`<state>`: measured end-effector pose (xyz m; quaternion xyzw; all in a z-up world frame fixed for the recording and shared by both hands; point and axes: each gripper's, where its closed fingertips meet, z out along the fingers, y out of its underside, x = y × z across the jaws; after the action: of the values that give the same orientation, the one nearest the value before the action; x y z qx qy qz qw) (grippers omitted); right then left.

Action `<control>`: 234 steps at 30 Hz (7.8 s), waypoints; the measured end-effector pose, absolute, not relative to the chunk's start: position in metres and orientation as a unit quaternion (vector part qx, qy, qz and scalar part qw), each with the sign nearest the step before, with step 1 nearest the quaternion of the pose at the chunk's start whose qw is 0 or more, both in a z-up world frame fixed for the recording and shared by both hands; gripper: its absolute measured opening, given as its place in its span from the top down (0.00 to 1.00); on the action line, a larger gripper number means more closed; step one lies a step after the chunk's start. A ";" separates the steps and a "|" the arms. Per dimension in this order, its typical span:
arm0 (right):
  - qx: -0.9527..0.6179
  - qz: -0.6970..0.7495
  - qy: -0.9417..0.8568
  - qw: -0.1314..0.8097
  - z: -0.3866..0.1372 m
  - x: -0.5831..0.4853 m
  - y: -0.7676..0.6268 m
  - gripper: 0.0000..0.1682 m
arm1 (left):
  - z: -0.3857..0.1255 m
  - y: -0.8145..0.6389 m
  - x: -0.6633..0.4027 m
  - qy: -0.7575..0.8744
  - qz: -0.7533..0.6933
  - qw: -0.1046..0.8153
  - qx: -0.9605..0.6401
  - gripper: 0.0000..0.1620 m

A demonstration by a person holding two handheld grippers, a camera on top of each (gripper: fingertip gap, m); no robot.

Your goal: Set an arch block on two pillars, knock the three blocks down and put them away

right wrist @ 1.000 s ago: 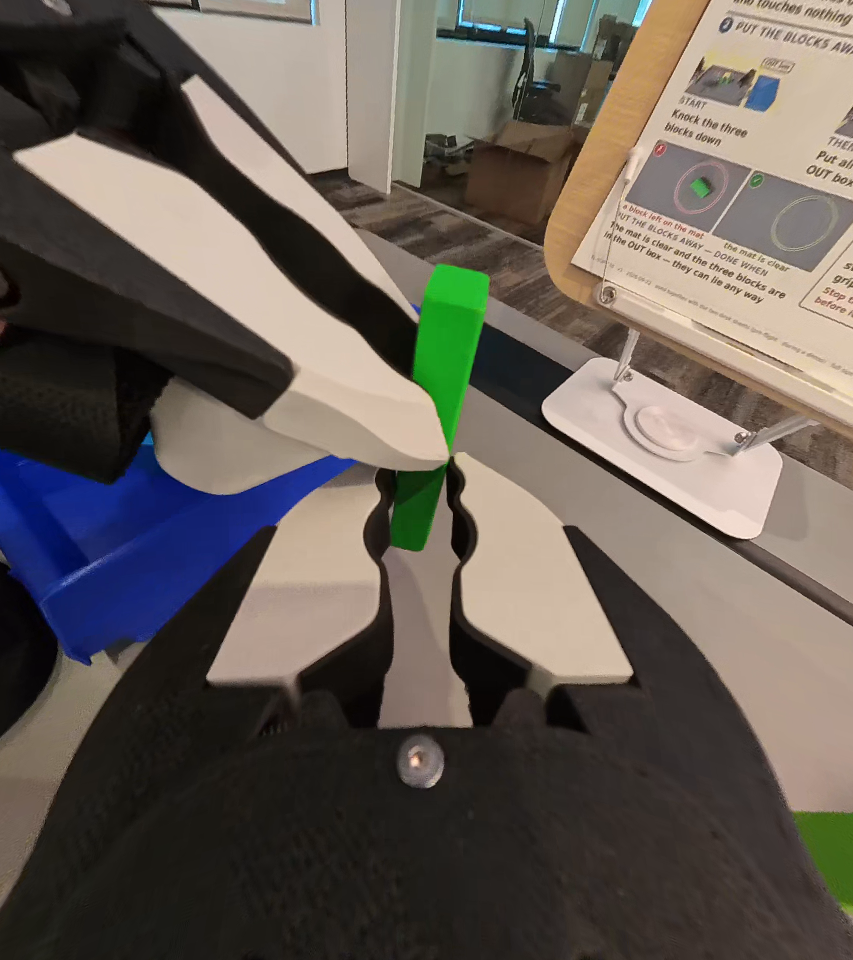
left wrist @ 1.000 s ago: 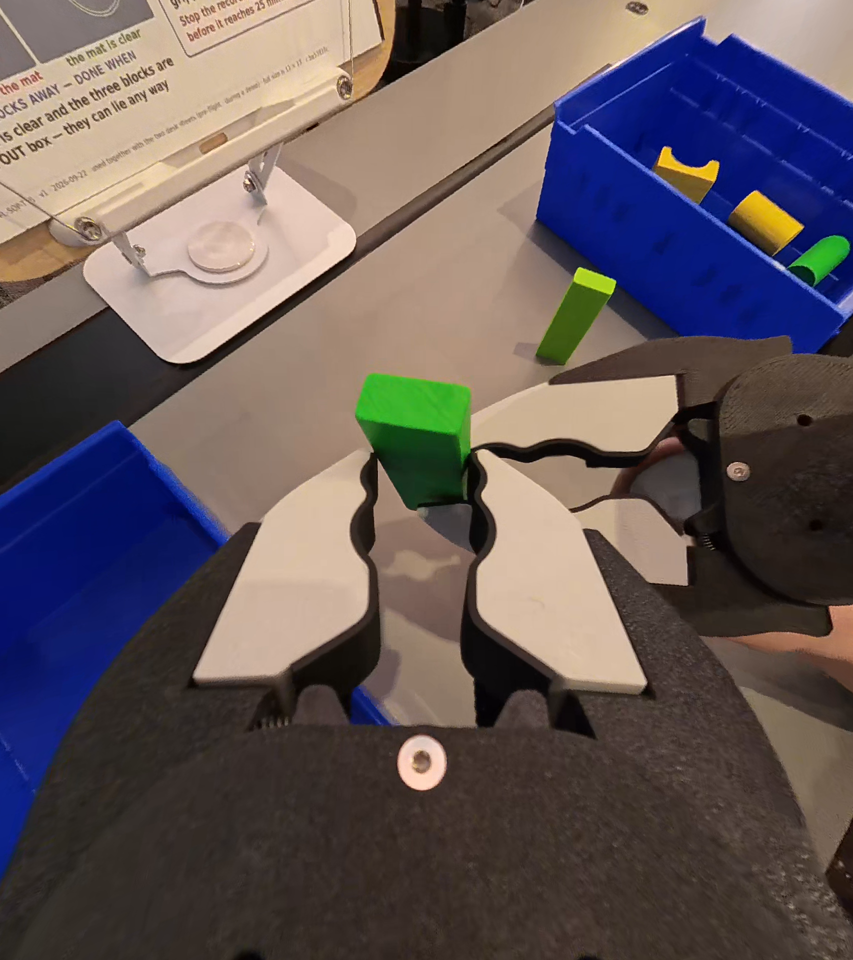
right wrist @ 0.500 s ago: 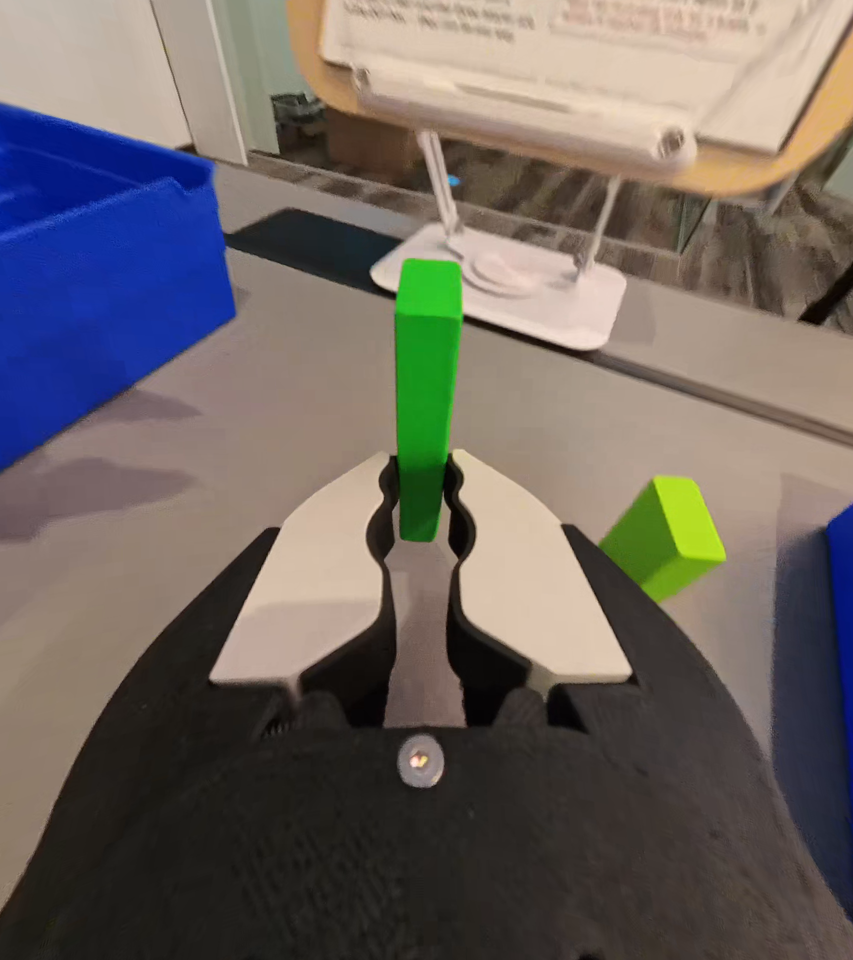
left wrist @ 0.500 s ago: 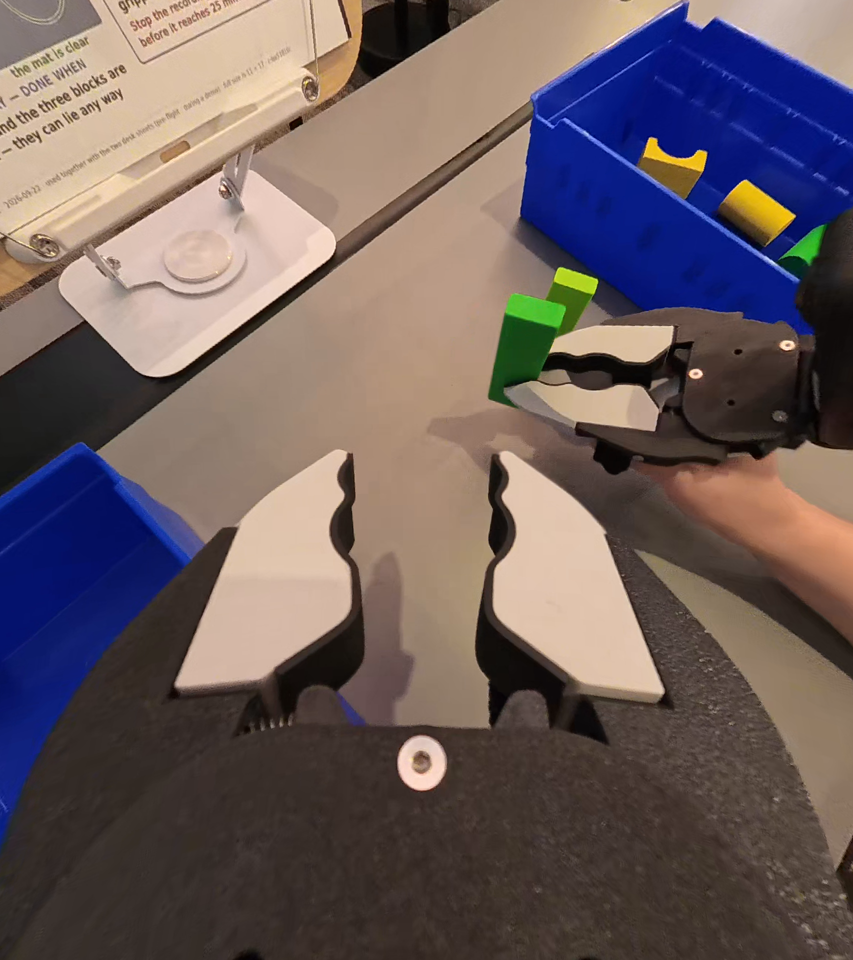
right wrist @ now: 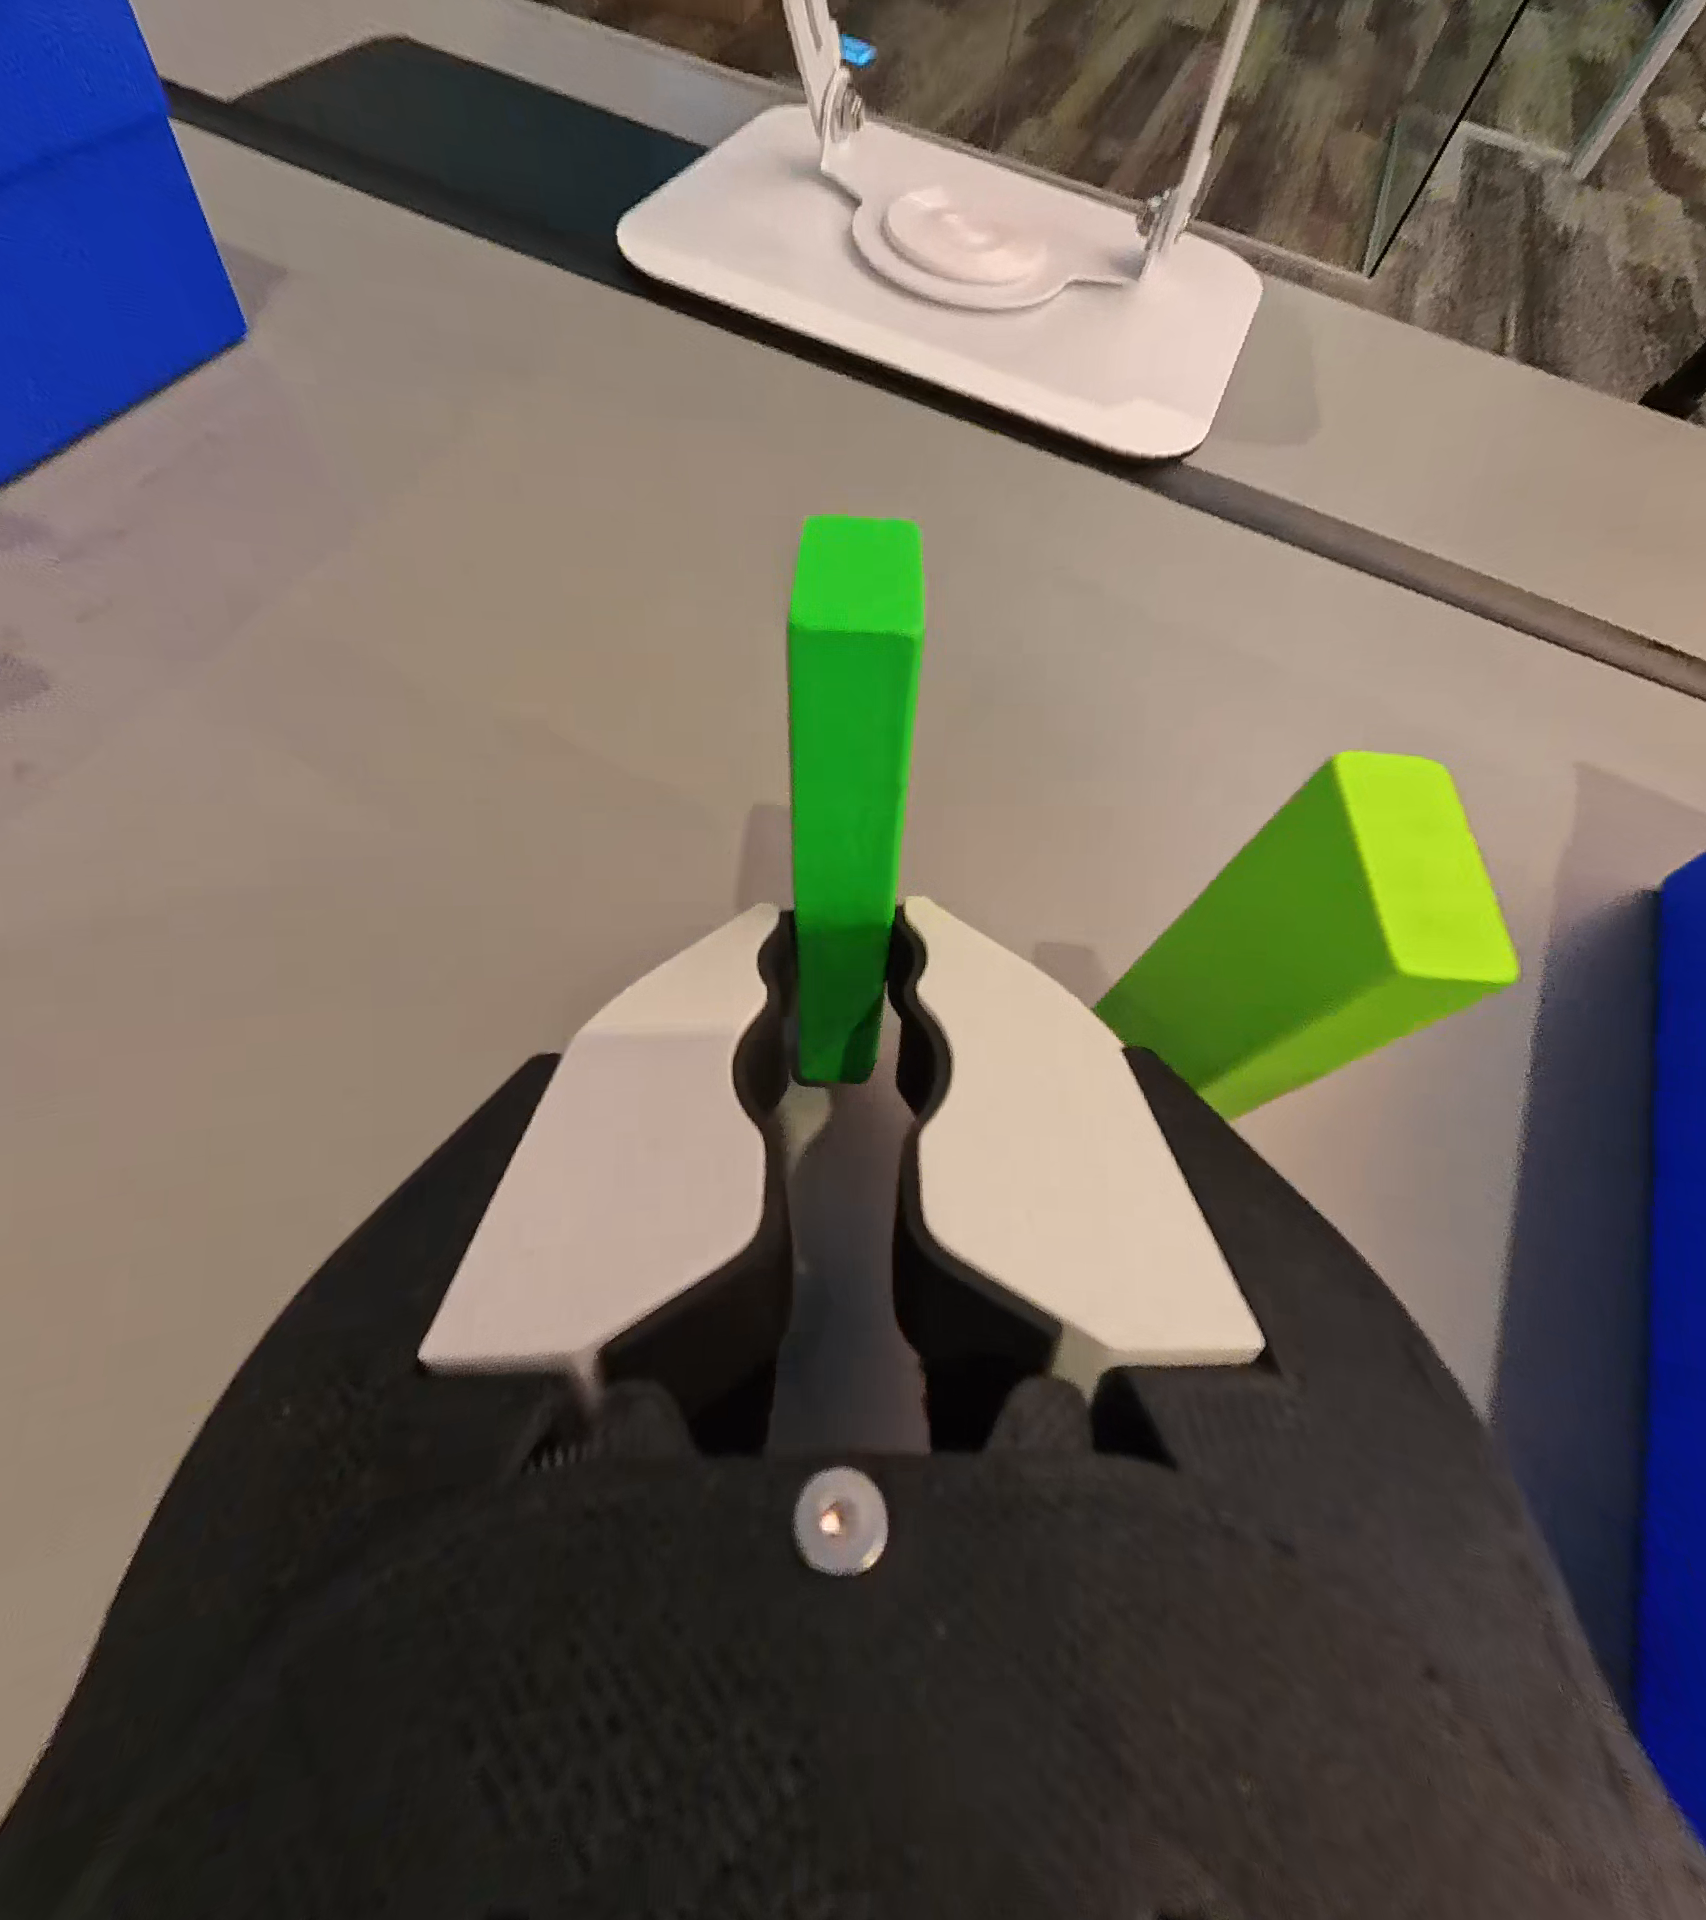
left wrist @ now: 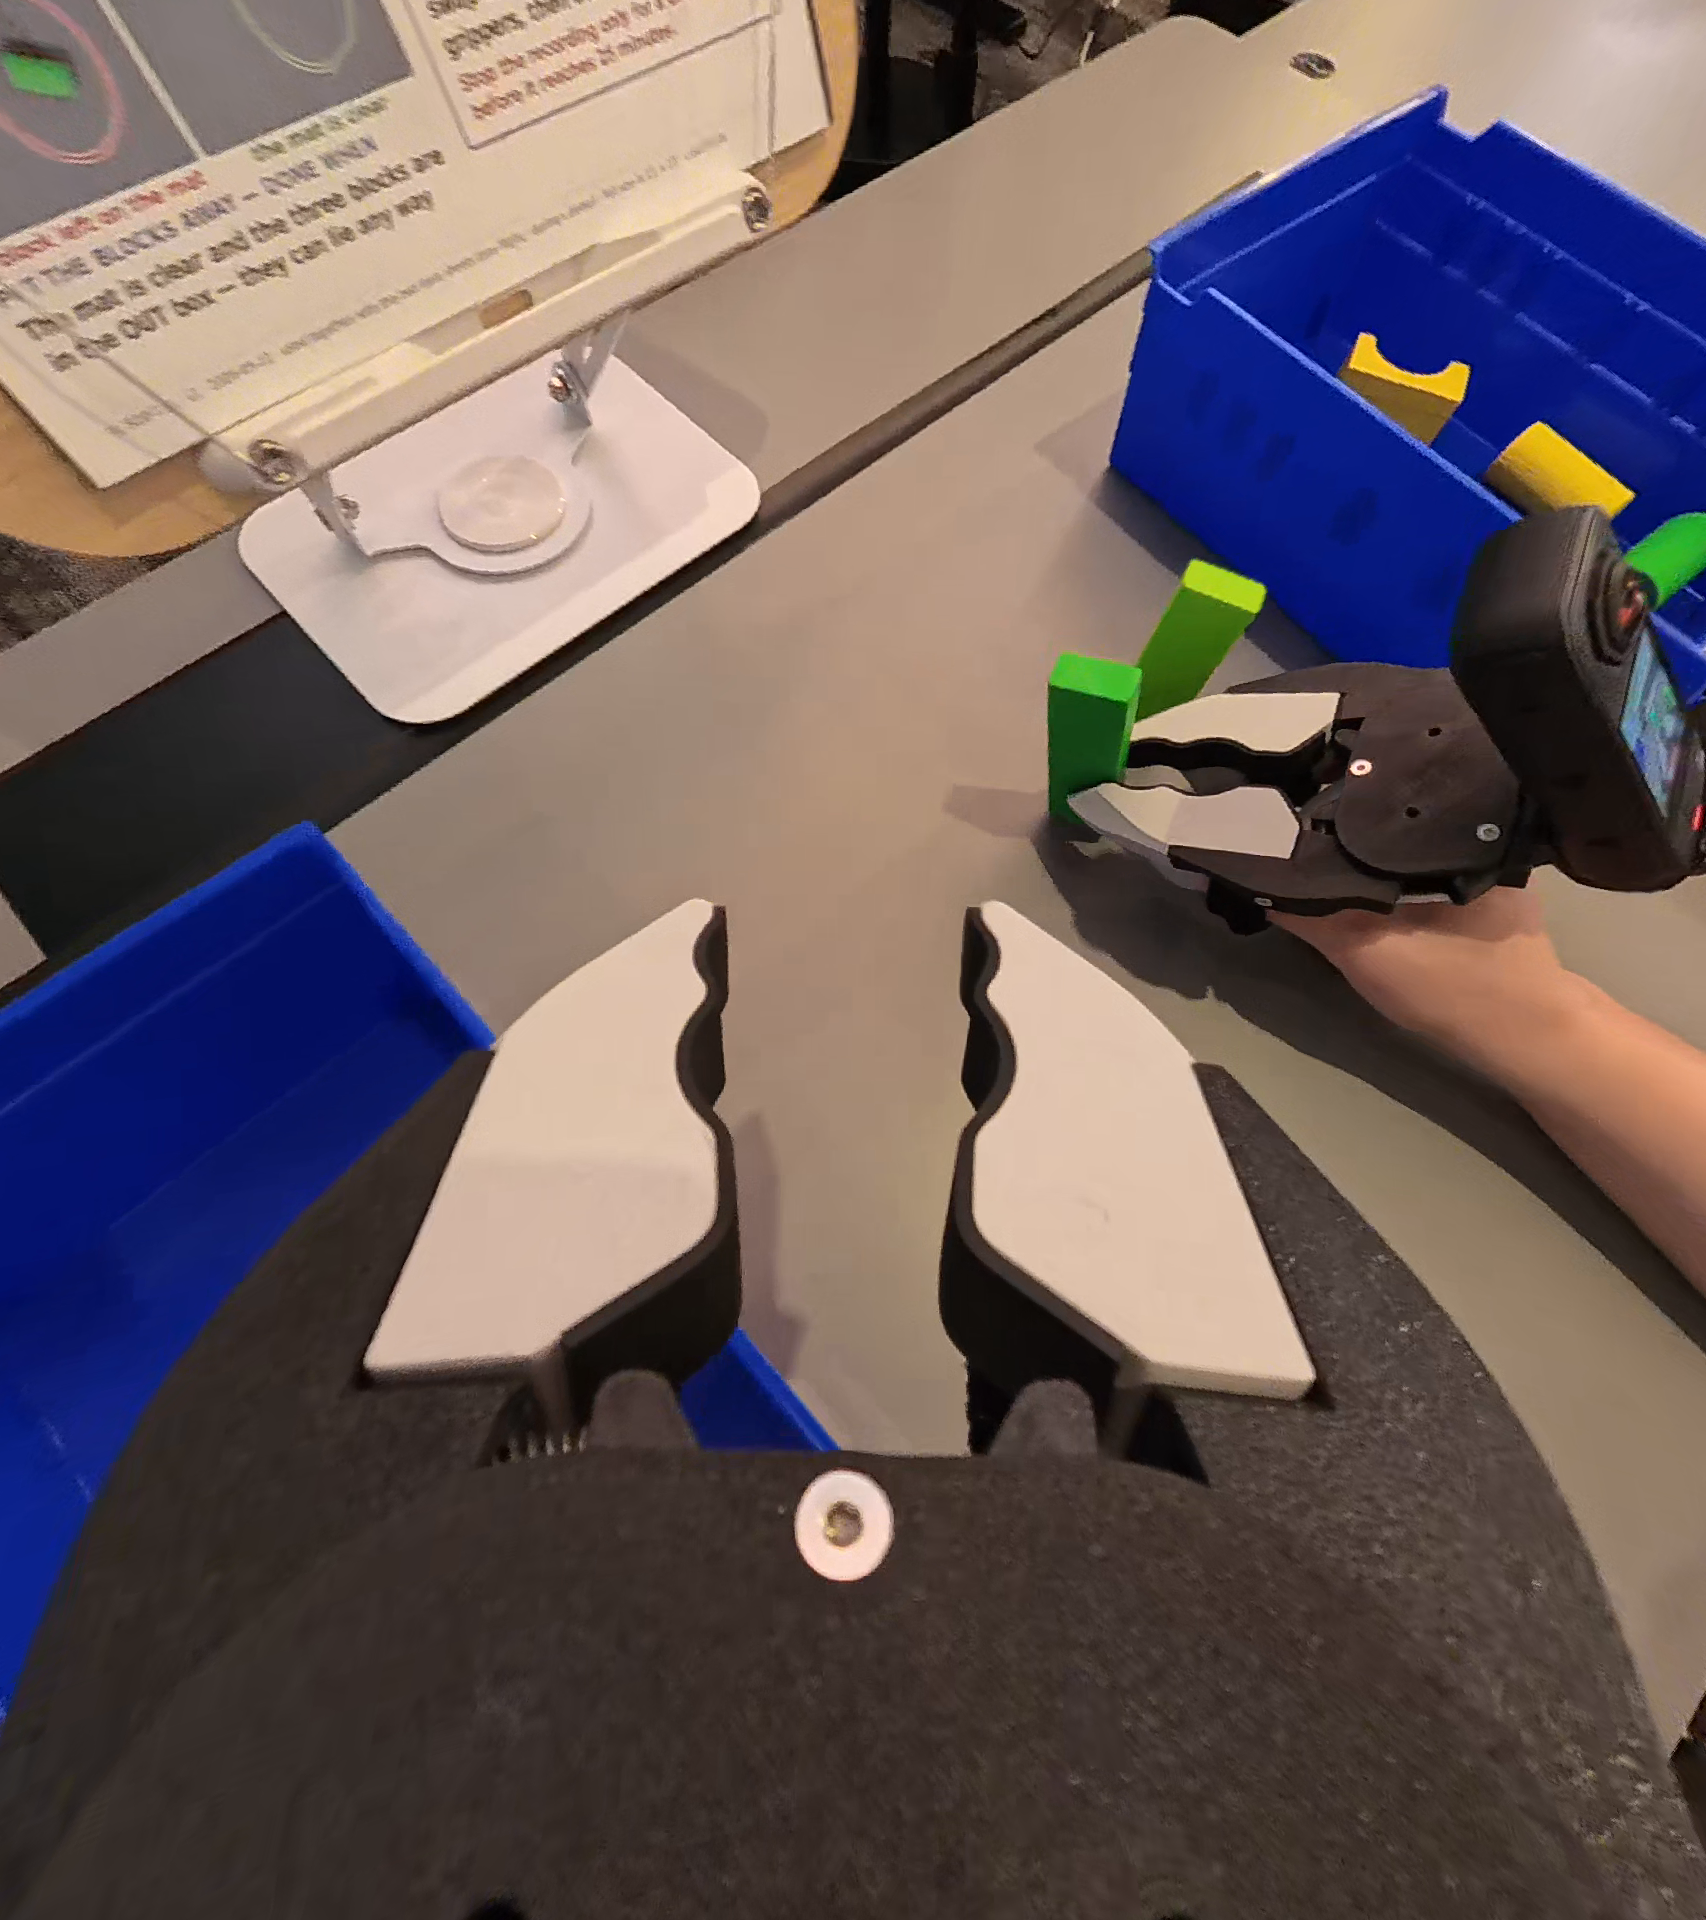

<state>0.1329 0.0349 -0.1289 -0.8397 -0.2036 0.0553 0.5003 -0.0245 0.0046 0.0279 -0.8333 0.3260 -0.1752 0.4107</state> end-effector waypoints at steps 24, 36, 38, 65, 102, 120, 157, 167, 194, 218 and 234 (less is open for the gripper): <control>-0.865 0.064 -0.169 0.469 -0.139 0.143 0.038 0.89 | 0.036 0.016 -0.077 0.257 -0.198 0.419 -0.848 0.75; -0.857 0.048 -0.165 0.486 -0.131 0.147 0.035 0.83 | 0.034 0.016 -0.089 0.255 -0.184 0.413 -0.855 0.75; -0.849 0.045 -0.159 0.502 -0.121 0.151 0.034 0.82 | 0.031 0.012 -0.105 0.255 -0.162 0.400 -0.865 0.74; -0.790 0.103 -0.170 0.580 -0.044 0.145 0.008 0.81 | -0.109 -0.041 -0.232 0.060 -0.058 0.020 -0.996 0.64; -0.787 0.113 -0.199 0.573 -0.044 0.138 0.003 0.81 | -0.145 -0.016 -0.238 0.116 -0.013 -0.002 -0.993 0.76; -0.718 0.070 -0.216 0.658 0.001 0.135 -0.011 0.81 | -0.023 -0.009 -0.164 0.278 -0.212 0.269 -0.898 0.77; -0.552 0.300 -0.701 0.338 -0.013 -0.020 -0.103 0.80 | -0.030 -0.109 -0.025 0.679 -0.119 0.201 -0.696 0.77; -0.554 0.299 -0.685 0.366 -0.005 -0.008 -0.095 0.80 | -0.037 -0.098 -0.029 0.663 -0.099 0.194 -0.717 0.70; -0.570 0.217 -0.717 0.337 0.000 0.008 -0.089 0.78 | -0.027 -0.094 -0.011 0.667 -0.122 0.228 -0.699 0.78; -0.650 0.211 -0.685 0.252 -0.021 0.163 0.025 0.80 | 0.004 -0.080 -0.039 0.609 -0.127 0.299 -0.724 0.73; -0.633 0.227 -0.692 0.262 -0.041 0.170 0.031 0.80 | -0.013 -0.075 -0.042 0.610 -0.121 0.263 -0.738 0.76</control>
<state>0.1701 0.0306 -0.0412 -0.6329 -0.6923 0.2273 0.2616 -0.0424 -0.0754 -0.0127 -0.7375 0.6103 -0.1210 0.2625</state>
